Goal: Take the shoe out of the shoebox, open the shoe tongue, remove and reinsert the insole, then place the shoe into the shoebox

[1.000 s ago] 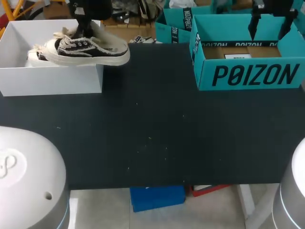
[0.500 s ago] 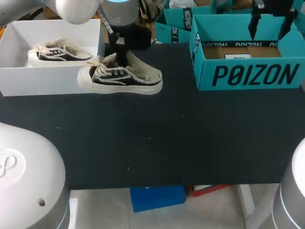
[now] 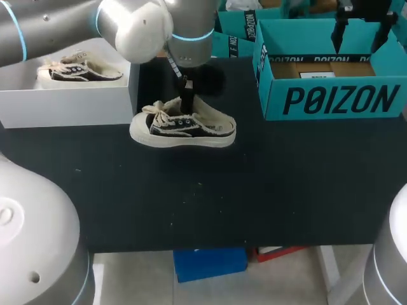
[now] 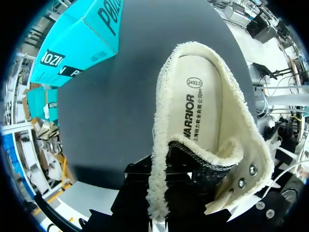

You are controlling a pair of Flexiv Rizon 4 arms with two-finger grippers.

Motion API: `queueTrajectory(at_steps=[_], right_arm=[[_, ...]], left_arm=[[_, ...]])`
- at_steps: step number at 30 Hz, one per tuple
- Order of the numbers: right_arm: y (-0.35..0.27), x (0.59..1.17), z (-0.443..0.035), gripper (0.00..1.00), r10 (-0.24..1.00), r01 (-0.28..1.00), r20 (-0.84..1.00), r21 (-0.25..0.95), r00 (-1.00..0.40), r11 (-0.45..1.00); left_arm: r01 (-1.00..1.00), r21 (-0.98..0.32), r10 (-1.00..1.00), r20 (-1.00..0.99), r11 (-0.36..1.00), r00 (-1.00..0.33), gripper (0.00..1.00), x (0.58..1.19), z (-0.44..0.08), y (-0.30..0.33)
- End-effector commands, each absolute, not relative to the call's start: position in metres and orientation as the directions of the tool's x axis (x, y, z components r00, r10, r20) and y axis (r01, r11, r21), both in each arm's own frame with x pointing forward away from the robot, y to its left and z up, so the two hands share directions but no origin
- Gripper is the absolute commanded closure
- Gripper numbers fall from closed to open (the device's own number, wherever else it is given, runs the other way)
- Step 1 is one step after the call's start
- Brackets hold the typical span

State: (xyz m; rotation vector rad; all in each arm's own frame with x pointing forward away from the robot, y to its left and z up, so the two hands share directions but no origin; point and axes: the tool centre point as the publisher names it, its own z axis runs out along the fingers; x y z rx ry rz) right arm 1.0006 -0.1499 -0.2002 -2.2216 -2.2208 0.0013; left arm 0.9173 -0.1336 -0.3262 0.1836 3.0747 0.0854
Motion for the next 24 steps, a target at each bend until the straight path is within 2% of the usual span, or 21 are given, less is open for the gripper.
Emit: queueTrajectory(at_steps=[1,17,19,20,21,22,23,24], right_arm=[[-0.15,1.001,-0.2,0.0,1.0,1.0,-0.001,-0.001,0.0,0.0],[-0.15,1.001,-0.2,0.0,1.0,1.0,-0.001,-0.001,0.0,0.0],[-0.15,1.001,-0.2,0.0,1.0,1.0,-0.001,-0.001,0.0,0.0],[-0.15,1.001,-0.2,0.0,1.0,1.0,-0.001,-0.001,0.0,0.0],[-0.15,1.001,-0.2,0.0,1.0,1.0,-0.001,-0.001,0.0,0.0],[-0.15,1.001,-0.2,0.0,1.0,1.0,-0.001,-0.001,0.0,0.0],[-0.15,1.001,-0.2,0.0,1.0,1.0,-0.001,-0.001,0.0,0.0],[-0.15,1.001,-0.2,0.0,1.0,1.0,-0.001,-0.001,0.0,0.0]], left_arm=[[0.113,0.06,0.116,-0.051,0.992,-0.992,1.0,0.917,-0.356,-0.14],[0.08,0.041,0.081,-0.013,0.996,-0.997,1.0,0.903,-0.4,-0.133],[0.075,0.038,0.076,-0.002,0.996,-0.997,0.57,0.902,-0.403,-0.132],[0.076,0.038,0.076,-0.002,0.996,-0.997,0.52,0.902,-0.403,-0.131],[0.076,0.038,0.076,-0.002,0.996,-0.997,0.41,0.902,-0.403,-0.13],[0.075,0.036,0.075,-0.003,0.997,-0.997,0.13,0.902,-0.4,-0.129],[0.078,0.023,0.078,-0.007,0.997,-0.997,0.0,0.903,-0.397,-0.128],[0.079,0.017,0.079,-0.01,0.997,-0.997,0.0,0.903,-0.393,-0.127]])
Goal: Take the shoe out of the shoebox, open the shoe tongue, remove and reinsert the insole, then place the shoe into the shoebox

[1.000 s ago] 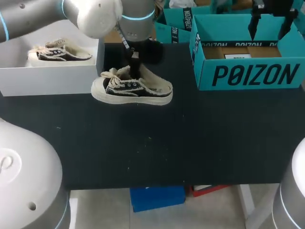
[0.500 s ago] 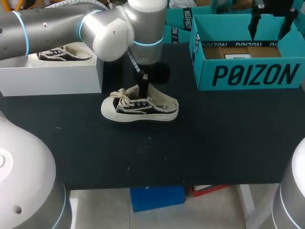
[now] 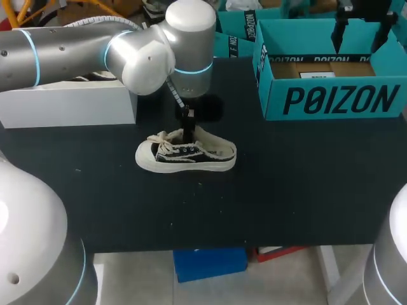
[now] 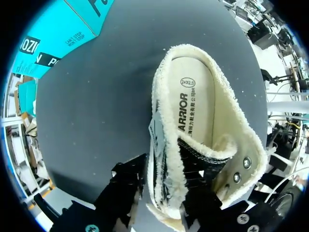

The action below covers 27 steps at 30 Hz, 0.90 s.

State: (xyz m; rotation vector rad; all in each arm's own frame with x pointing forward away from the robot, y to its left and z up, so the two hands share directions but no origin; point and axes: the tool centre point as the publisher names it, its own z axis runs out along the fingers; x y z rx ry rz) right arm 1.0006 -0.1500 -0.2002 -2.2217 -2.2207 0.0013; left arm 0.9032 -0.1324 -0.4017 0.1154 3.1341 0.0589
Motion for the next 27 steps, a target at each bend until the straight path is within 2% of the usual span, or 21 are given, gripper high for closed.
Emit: queueTrajectory(at_steps=[1,9,17,27], right_arm=[[-0.15,1.001,-0.2,0.0,1.0,1.0,-0.001,-0.001,0.0,0.0],[-0.15,1.001,-0.2,0.0,1.0,1.0,-0.001,-0.001,0.0,0.0],[-0.15,1.001,-0.2,0.0,1.0,1.0,-0.001,-0.001,0.0,0.0],[-0.15,1.001,-0.2,0.0,1.0,1.0,-0.001,-0.001,0.0,0.0]], left_arm=[[0.08,-0.001,0.08,-0.016,0.997,-0.997,0.0,0.903,-0.387,-0.127],[0.114,-0.156,0.103,-0.077,0.981,-0.992,0.0,0.893,-0.333,-0.118],[0.095,-0.306,0.056,-0.135,0.947,-0.989,0.0,0.857,-0.286,-0.088],[0.041,-0.488,-0.041,-0.155,0.872,-0.987,0.0,0.831,-0.275,-0.029]])
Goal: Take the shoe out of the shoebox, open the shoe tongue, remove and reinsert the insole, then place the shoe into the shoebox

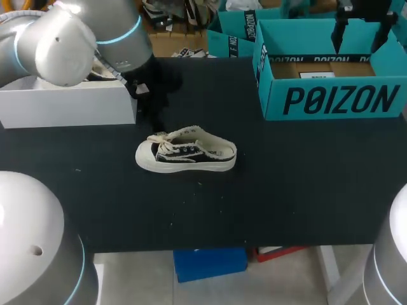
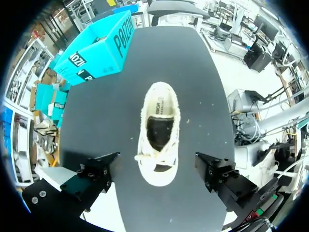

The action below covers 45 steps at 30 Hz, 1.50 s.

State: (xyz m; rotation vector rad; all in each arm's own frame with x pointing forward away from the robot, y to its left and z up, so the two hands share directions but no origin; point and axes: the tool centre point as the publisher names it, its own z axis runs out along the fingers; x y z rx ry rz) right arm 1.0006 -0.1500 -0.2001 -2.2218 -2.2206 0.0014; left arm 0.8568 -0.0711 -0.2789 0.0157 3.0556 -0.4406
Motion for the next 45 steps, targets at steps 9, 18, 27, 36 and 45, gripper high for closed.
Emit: queueTrajectory(at_steps=[9,18,27,36,45], right_arm=[[-0.15,1.001,-0.2,0.0,1.0,1.0,-0.001,-0.001,0.0,0.0],[-0.15,1.001,-0.2,0.0,1.0,1.0,-0.001,-0.001,0.0,0.0],[-0.15,1.001,-0.2,0.0,1.0,1.0,-0.001,-0.001,0.0,0.0],[-0.108,1.047,-0.153,0.0,0.918,0.892,-0.145,0.22,-0.37,0.394],[-0.02,0.982,-0.114,0.0,0.387,0.293,-0.238,0.351,-0.891,0.889]], left_arm=[[0.068,-0.594,-0.028,-0.151,0.801,-0.988,0.0,0.821,-0.295,0.0],[0.093,-0.674,0.002,-0.136,0.733,-0.991,0.0,0.826,-0.298,0.008],[0.093,-0.674,0.002,-0.136,0.733,-0.991,0.0,0.826,-0.298,0.008],[0.093,-0.674,0.002,-0.136,0.733,-0.991,0.0,0.826,-0.298,0.008],[0.093,-0.674,0.002,-0.136,0.733,-0.991,0.0,0.826,-0.298,0.008]])
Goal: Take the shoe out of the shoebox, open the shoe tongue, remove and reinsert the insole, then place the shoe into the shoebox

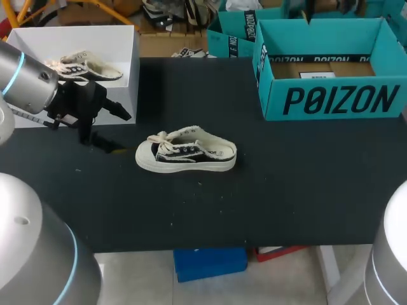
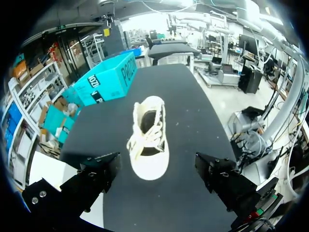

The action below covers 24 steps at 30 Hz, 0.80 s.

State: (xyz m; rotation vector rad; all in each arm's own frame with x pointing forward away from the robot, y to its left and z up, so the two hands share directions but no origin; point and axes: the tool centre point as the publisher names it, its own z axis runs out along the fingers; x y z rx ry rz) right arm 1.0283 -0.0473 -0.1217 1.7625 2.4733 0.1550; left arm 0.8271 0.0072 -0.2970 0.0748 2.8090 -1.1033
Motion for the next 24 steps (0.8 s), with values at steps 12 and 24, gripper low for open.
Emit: queueTrajectory(at_steps=[12,24], right_arm=[[-0.02,0.982,-0.114,0.0,0.387,0.293,-0.238,0.351,-0.891,0.889],[0.01,0.962,-0.108,0.0,0.171,0.064,-0.216,0.428,-0.961,0.902]], left_arm=[[0.093,-0.674,0.002,-0.136,0.733,-0.991,0.0,0.826,-0.298,0.008],[0.093,-0.674,0.002,-0.136,0.733,-0.991,0.0,0.826,-0.298,0.008]])
